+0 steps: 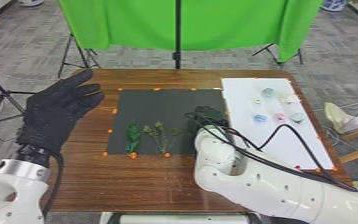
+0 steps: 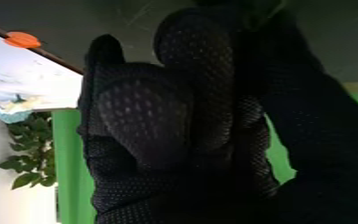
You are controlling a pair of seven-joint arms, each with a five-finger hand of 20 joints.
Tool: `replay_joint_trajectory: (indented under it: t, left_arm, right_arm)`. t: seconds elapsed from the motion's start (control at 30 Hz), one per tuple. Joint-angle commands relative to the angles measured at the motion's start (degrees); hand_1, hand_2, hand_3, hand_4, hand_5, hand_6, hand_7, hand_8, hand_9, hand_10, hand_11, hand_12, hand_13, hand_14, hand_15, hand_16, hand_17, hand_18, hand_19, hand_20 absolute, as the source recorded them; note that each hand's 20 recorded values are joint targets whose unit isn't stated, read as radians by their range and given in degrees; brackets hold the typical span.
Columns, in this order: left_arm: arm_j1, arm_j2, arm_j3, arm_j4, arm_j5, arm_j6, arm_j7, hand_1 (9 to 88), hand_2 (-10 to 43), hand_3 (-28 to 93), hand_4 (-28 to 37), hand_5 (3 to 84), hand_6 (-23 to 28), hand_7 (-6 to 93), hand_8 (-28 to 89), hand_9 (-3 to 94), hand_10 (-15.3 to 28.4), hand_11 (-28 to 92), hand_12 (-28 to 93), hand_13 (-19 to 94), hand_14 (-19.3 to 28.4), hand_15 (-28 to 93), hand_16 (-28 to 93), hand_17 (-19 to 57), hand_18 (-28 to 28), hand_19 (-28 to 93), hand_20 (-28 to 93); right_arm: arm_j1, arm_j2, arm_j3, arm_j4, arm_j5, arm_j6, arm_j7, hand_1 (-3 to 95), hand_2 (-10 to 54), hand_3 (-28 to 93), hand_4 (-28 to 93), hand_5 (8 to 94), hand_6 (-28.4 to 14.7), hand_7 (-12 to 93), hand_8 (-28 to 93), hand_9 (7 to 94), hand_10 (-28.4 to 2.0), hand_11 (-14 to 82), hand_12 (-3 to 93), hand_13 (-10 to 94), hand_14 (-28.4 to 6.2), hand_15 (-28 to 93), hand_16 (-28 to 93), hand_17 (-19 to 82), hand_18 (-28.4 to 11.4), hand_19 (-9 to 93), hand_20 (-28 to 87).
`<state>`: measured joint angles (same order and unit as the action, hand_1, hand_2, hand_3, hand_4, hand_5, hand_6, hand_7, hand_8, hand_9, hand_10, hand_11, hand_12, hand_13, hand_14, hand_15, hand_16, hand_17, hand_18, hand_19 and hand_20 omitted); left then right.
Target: Arrange flowers
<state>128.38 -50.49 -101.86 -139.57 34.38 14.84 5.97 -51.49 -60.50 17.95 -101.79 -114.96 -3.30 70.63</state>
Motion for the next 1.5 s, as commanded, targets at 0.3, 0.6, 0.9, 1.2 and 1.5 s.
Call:
replay_joint_trajectory:
  t: [0.3,0.6,0.9,1.2,1.5]
  left_arm:
    - [1.42,-0.07,0.13,0.0,0.11,0.17,0.19,22.7,8.3,79,-20.4,41.5,12.5,13.1,-8,34.6,22.9,33,11,24,28.4,55,-11,-9.6,28.1,62,2]
    - [1.27,0.14,0.3,-0.01,0.19,0.02,0.04,22.7,8.3,79,-20.7,41.5,12.6,12.9,-8,34.6,22.9,33,11,24,28.4,55,-11,-9.7,28.1,62,2]
    - [1.12,0.14,0.4,-0.08,0.27,0.22,-0.14,22.7,8.2,79,-20.7,41.5,12.6,13.0,-8,34.7,23.0,33,11,24,28.4,55,-11,-9.7,28.1,62,2]
    - [1.48,0.2,0.27,-0.2,0.33,0.6,-0.3,22.8,8.3,79,-20.6,41.5,12.6,12.9,-8,34.7,22.9,33,11,24,28.4,55,-11,-9.7,28.1,62,2]
    - [2.3,0.16,-0.1,-0.49,0.15,1.4,0.0,22.8,8.4,79,-20.6,41.5,12.6,13.0,-8,34.6,22.9,33,11,24,28.4,55,-11,-9.6,28.2,62,2]
  right_arm:
    - [1.11,0.65,-1.52,0.05,-1.14,-0.36,0.69,41.8,-9.5,69,-23,83.1,-3.5,19,4,91.7,-12.6,36.7,20.5,89,-6.7,64,18,44,-20.5,93,-11]
    - [4.05,1.84,-3.4,1.51,-1.19,0.4,1.17,41.6,-9.5,70,-23,83.0,-3.5,20,3,91.6,-12.7,36.7,20.5,89,-6.8,64,18,44,-20.6,93,-11]
    - [3.15,1.3,-2.34,0.51,-0.01,0.28,0.89,41.1,-9.5,70,-23,82.7,-3.4,20,2,91.6,-12.7,36.6,20.4,89,-6.7,64,18,44,-20.6,93,-11]
    - [1.86,1.31,-0.92,-0.54,0.51,-0.57,0.59,39.1,-9.5,70,-23,82.9,-3.2,20,-4,91.6,-12.8,36.4,20.4,89,-6.8,64,18,45,-20.7,93,-12]
    - [1.18,1.71,-0.09,-1.35,0.28,-0.51,0.94,37.3,-9.4,71,-22,83.5,-3.3,20,-10,91.7,-12.9,36.1,20.3,89,-7.1,65,18,45,-20.9,93,-13]
